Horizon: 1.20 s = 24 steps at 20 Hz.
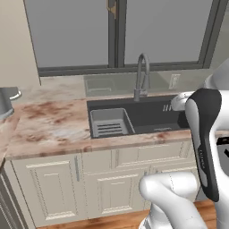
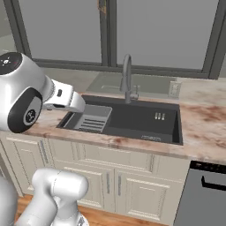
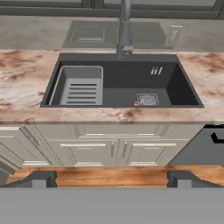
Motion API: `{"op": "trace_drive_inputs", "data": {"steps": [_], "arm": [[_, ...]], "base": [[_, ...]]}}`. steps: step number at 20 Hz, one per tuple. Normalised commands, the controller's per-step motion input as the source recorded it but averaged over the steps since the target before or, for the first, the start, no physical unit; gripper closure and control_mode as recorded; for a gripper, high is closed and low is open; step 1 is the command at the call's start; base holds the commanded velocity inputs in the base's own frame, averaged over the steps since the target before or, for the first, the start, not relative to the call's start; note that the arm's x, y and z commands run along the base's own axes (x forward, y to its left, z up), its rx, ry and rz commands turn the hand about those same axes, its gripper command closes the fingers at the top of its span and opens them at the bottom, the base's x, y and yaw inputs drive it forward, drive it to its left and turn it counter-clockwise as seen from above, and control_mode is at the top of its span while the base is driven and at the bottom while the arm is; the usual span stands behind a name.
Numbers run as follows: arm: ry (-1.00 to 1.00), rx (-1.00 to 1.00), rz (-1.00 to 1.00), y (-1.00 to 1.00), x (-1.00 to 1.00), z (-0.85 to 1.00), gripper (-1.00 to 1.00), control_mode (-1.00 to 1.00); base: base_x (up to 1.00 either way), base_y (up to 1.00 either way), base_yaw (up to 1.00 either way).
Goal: Pick up the bar soap and dish brush from the sink, and place them back in the cabinet, and close the cabinet doors.
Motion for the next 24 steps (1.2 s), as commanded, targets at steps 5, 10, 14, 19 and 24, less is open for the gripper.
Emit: {"op": "trace_drive_inputs", "data": {"steps": [5, 10, 14, 19, 24], "arm": [[0.00, 0.00, 0.00, 0.00, 0.00, 0.00, -1.00, 1.00], [0.00, 0.00, 0.00, 0.00, 0.00, 0.00, -1.00, 1.00], [0.00, 0.00, 0.00, 0.00, 0.00, 0.00, -1.00, 1.00], [0.00, 0.00, 0.00, 0.00, 0.00, 0.00, -1.00, 1.00], [0.00, 0.00, 0.00, 0.00, 0.00, 0.00, -1.00, 1.00]], "base": [[0.25, -0.41, -0.12], [0.29, -0.33, -0.14], [0.51, -0.04, -0.10], [0.65, 0.00, -0.01], [0.57, -0.04, 0.00]]}}
